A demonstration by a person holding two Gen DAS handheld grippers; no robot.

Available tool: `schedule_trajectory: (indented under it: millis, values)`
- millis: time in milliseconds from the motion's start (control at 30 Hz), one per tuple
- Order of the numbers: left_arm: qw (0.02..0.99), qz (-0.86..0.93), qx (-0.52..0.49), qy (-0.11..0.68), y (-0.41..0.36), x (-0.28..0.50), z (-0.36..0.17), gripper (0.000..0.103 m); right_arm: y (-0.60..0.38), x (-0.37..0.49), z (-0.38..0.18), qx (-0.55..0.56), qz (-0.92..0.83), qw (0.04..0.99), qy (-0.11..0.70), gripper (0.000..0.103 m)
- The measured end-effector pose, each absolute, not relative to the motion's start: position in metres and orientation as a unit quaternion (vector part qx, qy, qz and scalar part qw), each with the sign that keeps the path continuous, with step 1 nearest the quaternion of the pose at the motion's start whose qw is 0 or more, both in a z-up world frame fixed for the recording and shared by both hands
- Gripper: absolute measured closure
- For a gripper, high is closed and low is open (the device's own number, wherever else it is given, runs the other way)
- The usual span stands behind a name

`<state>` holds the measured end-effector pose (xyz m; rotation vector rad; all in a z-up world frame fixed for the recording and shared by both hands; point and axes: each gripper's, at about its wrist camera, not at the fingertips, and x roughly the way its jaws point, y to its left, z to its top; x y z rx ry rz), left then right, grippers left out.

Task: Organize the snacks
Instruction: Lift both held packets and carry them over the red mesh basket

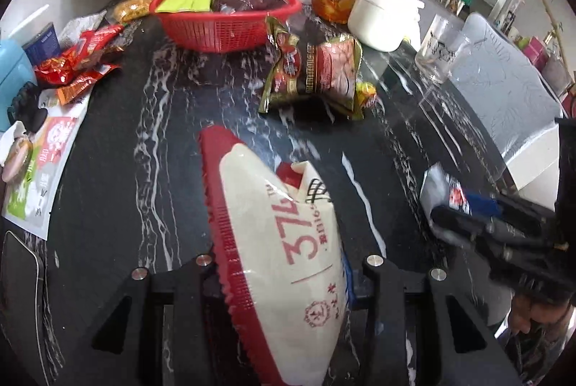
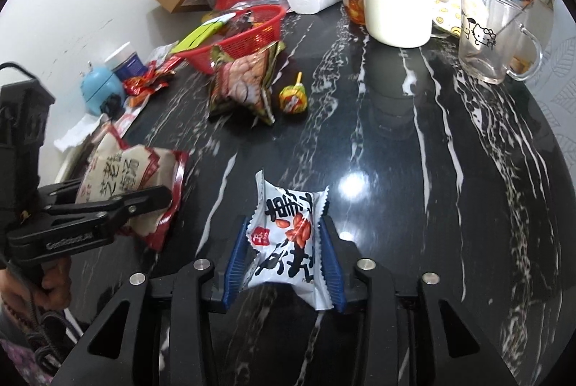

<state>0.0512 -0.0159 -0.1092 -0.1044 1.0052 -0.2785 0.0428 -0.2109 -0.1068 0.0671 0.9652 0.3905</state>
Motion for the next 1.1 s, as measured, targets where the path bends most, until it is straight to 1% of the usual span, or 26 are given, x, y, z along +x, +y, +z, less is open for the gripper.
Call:
schedule_trajectory:
  millis: [33,100,300,367,400,433,467,633,1100]
  values:
    - [0.867,-0.132,-0.048,0.479,-0.016,0.051,-0.109,0.062,-0.209,0.041,-0.109,0.026,0.184,0.867,0.463,0.054]
    - [0.87,-0.131,-0.042,0.474,-0.017,0.051,-0.109,0.061,-0.207,0.038,-0.112,0.021,0.18,0.868,0.462,0.051]
    - [0.874,-0.121,-0.026,0.47,-0.023,0.053,-0.11,0.061,-0.198,0.035,-0.113,-0.003,0.165,0.875,0.455,0.05]
    - [0.877,-0.121,-0.037,0.463,-0.02,0.053,-0.11,0.061,-0.198,0.034,-0.113,-0.005,0.162,0.876,0.453,0.054]
    - [0.878,-0.12,-0.041,0.461,-0.02,0.054,-0.111,0.061,-0.198,0.033,-0.113,-0.008,0.162,0.877,0.451,0.057]
    - [0.879,-0.117,-0.045,0.461,-0.019,0.054,-0.111,0.062,-0.198,0.032,-0.111,-0.006,0.165,0.879,0.448,0.063]
    - [0.879,-0.114,-0.047,0.461,-0.018,0.053,-0.111,0.064,-0.198,0.031,-0.109,-0.003,0.169,0.879,0.446,0.065]
    - [0.877,-0.118,-0.054,0.463,-0.017,0.049,-0.109,0.066,-0.199,0.029,-0.107,0.006,0.173,0.88,0.442,0.072]
    - [0.886,-0.128,-0.048,0.442,-0.018,0.035,-0.081,0.066,-0.196,0.023,-0.099,0.054,0.224,0.865,0.445,0.072]
